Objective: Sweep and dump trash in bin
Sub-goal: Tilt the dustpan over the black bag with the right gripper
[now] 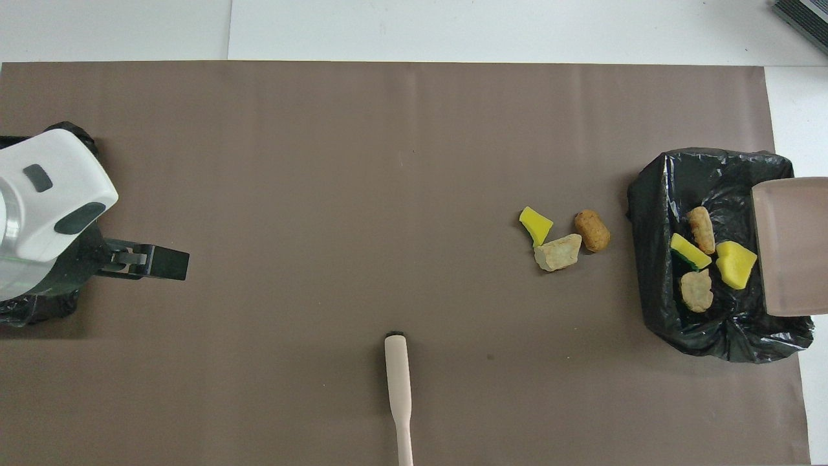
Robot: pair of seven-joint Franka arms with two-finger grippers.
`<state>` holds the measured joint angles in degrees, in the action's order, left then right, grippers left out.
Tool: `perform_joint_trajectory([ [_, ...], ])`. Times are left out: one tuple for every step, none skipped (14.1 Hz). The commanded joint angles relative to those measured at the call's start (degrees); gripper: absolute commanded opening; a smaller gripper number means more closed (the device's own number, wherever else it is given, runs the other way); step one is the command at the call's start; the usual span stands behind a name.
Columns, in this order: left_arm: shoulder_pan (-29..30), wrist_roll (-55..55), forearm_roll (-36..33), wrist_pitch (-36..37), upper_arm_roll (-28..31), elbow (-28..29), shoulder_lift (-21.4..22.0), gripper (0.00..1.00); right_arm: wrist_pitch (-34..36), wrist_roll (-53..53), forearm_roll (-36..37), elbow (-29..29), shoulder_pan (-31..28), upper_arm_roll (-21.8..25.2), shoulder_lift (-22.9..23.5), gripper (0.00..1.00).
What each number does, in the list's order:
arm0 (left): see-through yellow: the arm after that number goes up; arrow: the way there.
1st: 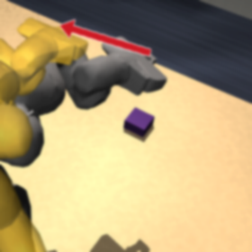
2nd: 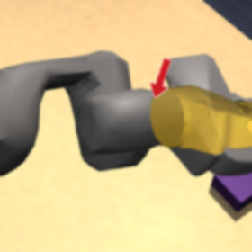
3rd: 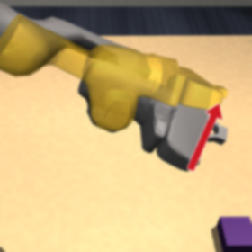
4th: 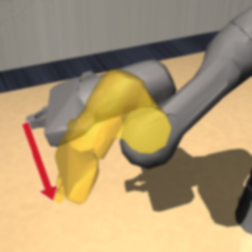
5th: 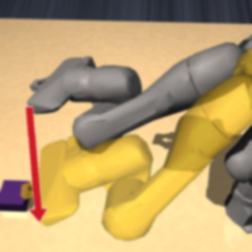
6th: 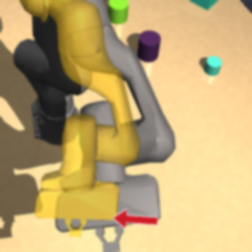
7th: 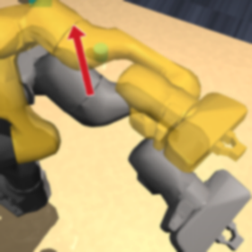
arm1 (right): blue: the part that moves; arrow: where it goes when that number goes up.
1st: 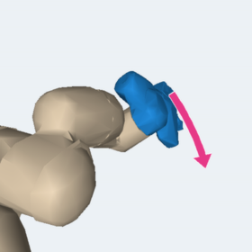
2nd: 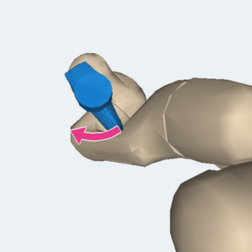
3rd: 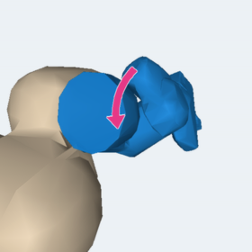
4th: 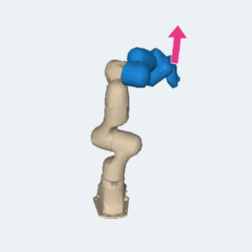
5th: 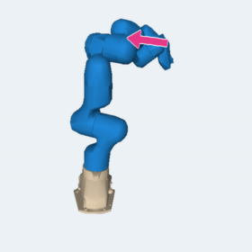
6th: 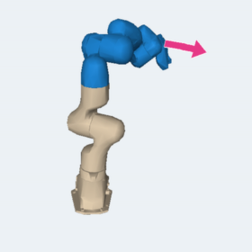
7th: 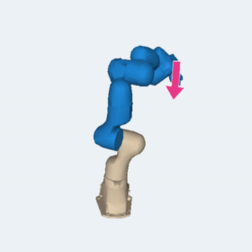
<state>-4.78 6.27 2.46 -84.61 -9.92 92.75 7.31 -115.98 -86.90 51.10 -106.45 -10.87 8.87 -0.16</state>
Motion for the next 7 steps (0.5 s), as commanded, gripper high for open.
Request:
perform_joint_trajectory([
  [0.73,-3.01,-0.35,4.44,2.18,-6.95,-4.48,1.00,5.39,1.03,-7.62,5.01,-0.21,-0.52,-2.03,0.00],
  [0.65,-3.98,-0.35,5.50,2.80,-8.19,-5.37,1.00,7.85,1.38,-12.90,5.98,-0.30,-0.35,-3.00,0.00],
  [0.21,-4.42,-0.35,5.77,3.85,-9.50,-6.16,1.00,10.57,4.08,-17.48,6.51,-0.38,-0.26,-3.88,0.00],
  [-0.14,-4.77,-0.35,6.03,4.90,-10.39,-6.69,1.00,12.78,8.55,-20.22,6.52,-0.30,-0.52,-4.67,0.00],
  [-0.76,-4.86,-0.35,6.12,5.70,-10.74,-6.96,1.00,14.97,13.21,-21.91,6.43,0.23,-0.61,-5.29,0.00],
  [-2.07,-5.30,-0.26,6.56,7.36,-11.01,-7.05,1.00,16.91,17.78,-24.18,6.17,1.10,-1.04,-5.47,0.00],
  [-2.69,-5.83,-0.26,6.74,8.77,-11.10,-7.05,1.00,18.58,22.78,-26.82,5.65,2.50,-2.18,-5.99,0.00],
])
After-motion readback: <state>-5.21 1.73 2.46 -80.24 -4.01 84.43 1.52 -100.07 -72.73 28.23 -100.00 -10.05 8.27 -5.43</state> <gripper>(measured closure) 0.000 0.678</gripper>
